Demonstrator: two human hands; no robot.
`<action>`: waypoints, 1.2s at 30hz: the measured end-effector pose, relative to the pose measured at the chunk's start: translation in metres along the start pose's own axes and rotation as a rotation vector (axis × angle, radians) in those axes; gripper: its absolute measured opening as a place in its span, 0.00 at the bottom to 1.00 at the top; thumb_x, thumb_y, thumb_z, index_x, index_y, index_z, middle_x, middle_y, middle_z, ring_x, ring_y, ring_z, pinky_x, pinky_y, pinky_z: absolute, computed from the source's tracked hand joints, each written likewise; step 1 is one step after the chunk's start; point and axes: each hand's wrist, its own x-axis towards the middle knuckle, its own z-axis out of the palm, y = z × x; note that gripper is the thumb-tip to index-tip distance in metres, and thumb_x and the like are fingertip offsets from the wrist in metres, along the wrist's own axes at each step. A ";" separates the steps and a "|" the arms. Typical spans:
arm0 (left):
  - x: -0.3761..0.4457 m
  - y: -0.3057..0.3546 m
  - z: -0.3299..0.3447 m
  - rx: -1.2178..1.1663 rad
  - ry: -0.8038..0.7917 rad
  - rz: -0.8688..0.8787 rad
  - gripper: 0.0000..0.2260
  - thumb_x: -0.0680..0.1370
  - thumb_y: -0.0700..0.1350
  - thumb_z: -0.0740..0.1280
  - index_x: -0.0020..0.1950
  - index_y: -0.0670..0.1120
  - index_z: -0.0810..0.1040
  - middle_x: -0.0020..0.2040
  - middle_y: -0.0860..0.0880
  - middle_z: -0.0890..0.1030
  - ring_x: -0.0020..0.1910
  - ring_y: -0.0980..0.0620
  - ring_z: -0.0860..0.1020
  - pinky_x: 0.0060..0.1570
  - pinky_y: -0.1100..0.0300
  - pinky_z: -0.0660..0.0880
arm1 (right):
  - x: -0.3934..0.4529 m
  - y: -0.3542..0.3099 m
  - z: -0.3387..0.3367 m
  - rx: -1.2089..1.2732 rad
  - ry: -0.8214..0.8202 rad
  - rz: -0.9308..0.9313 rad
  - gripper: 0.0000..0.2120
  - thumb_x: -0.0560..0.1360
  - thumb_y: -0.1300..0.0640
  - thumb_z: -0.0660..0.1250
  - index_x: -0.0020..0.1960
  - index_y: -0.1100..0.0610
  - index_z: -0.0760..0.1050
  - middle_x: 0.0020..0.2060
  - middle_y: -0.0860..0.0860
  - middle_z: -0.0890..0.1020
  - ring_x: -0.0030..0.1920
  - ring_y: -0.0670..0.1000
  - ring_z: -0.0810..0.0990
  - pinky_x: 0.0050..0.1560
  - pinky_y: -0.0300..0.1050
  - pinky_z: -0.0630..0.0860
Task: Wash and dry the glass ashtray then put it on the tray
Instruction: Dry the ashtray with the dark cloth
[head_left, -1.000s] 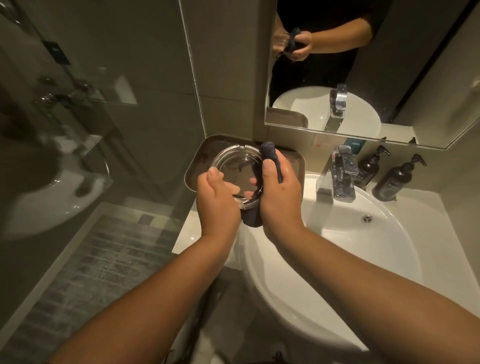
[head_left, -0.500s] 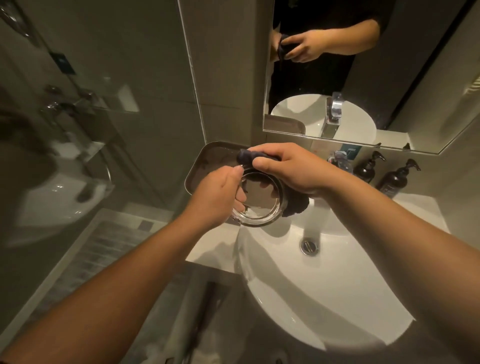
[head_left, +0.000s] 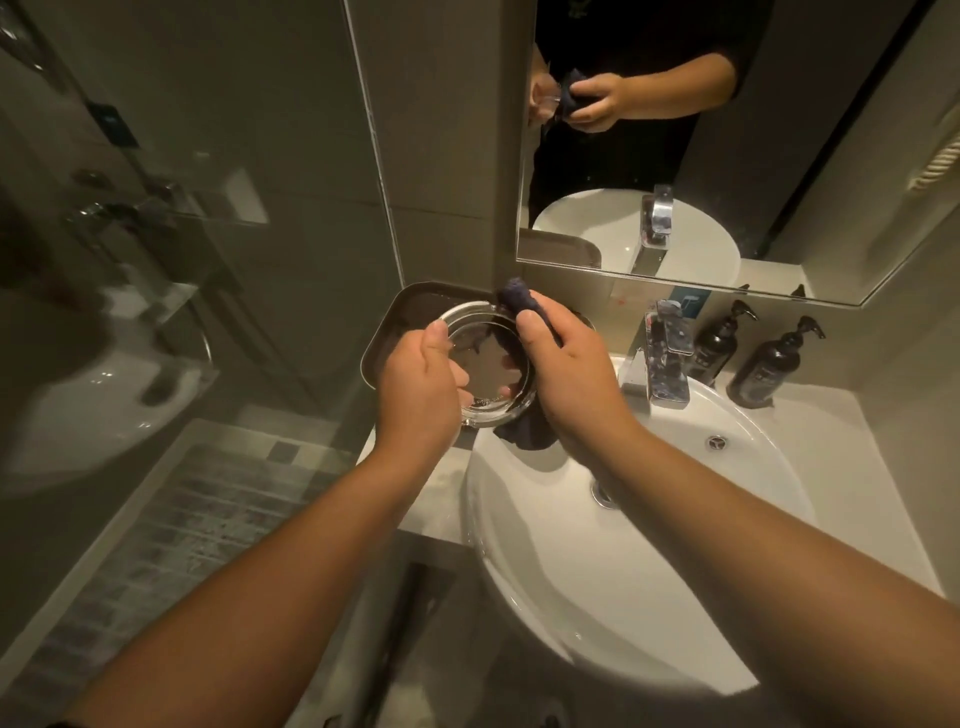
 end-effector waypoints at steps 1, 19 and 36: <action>-0.001 0.000 0.003 -0.023 0.029 -0.026 0.16 0.85 0.52 0.52 0.46 0.47 0.74 0.34 0.47 0.78 0.26 0.54 0.77 0.31 0.61 0.74 | -0.005 0.002 0.005 0.043 0.066 0.006 0.12 0.82 0.55 0.59 0.60 0.45 0.78 0.44 0.42 0.84 0.44 0.42 0.81 0.40 0.37 0.79; 0.013 0.006 -0.008 0.020 -0.421 -0.099 0.13 0.84 0.51 0.54 0.52 0.48 0.75 0.43 0.46 0.83 0.33 0.51 0.80 0.38 0.56 0.74 | 0.031 -0.007 -0.033 -0.182 -0.390 0.072 0.13 0.81 0.58 0.63 0.57 0.42 0.79 0.43 0.48 0.84 0.40 0.47 0.81 0.36 0.46 0.80; 0.022 0.005 0.009 0.008 -0.008 -0.047 0.14 0.84 0.50 0.53 0.47 0.47 0.74 0.33 0.48 0.78 0.23 0.57 0.76 0.27 0.66 0.71 | 0.027 0.005 0.000 -0.063 -0.026 0.024 0.12 0.81 0.52 0.60 0.58 0.43 0.79 0.46 0.45 0.85 0.47 0.48 0.82 0.52 0.56 0.81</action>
